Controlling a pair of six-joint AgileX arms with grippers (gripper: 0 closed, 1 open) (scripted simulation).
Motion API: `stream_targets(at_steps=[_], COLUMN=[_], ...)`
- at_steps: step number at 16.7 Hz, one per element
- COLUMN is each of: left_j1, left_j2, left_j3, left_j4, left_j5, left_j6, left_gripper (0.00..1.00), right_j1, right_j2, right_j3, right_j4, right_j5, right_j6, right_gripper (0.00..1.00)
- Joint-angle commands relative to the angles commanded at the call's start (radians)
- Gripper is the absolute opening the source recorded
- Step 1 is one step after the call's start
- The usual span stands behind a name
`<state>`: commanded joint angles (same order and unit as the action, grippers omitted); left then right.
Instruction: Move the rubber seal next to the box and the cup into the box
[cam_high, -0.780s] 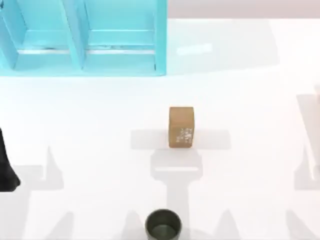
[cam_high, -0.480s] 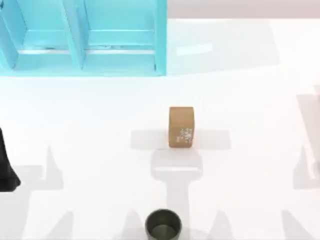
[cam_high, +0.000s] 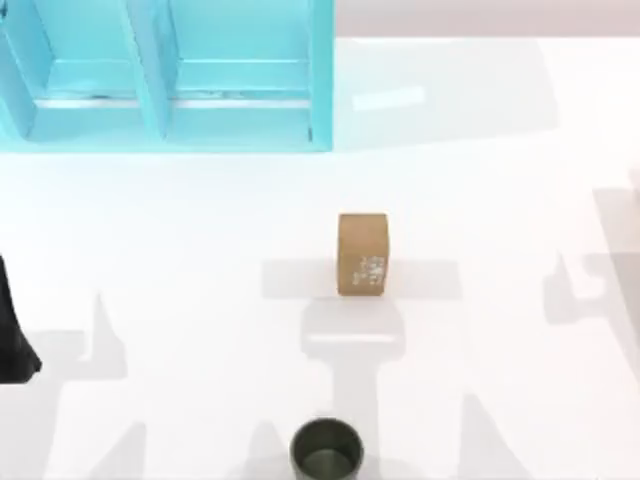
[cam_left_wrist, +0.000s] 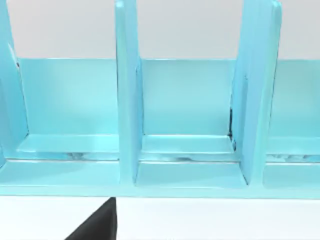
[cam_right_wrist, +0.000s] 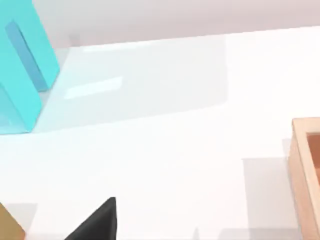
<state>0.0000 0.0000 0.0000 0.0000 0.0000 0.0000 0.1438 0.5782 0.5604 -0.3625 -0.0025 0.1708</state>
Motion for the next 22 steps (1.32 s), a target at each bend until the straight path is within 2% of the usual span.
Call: stream_targets(at_steps=[14,18,22], left_j1=[0.0,0.0,0.0], left_j2=[0.0,0.0,0.0], left_j3=[0.0,0.0,0.0], left_j4=[0.0,0.0,0.0], left_j5=[0.0,0.0,0.0], left_j6=[0.0,0.0,0.0], left_gripper=[1.0,1.0,1.0], right_j1=[0.371,0.447,0.489], right_j2=[1.397,1.693,1.865], right_j3=[1.368,1.659,1.829], right_j4=[-0.874,-1.044,-1.137], right_j5=[0.001,0.003,0.003], right_j6=[0.384,0.451,0.486], right_gripper=[1.0,1.0,1.0])
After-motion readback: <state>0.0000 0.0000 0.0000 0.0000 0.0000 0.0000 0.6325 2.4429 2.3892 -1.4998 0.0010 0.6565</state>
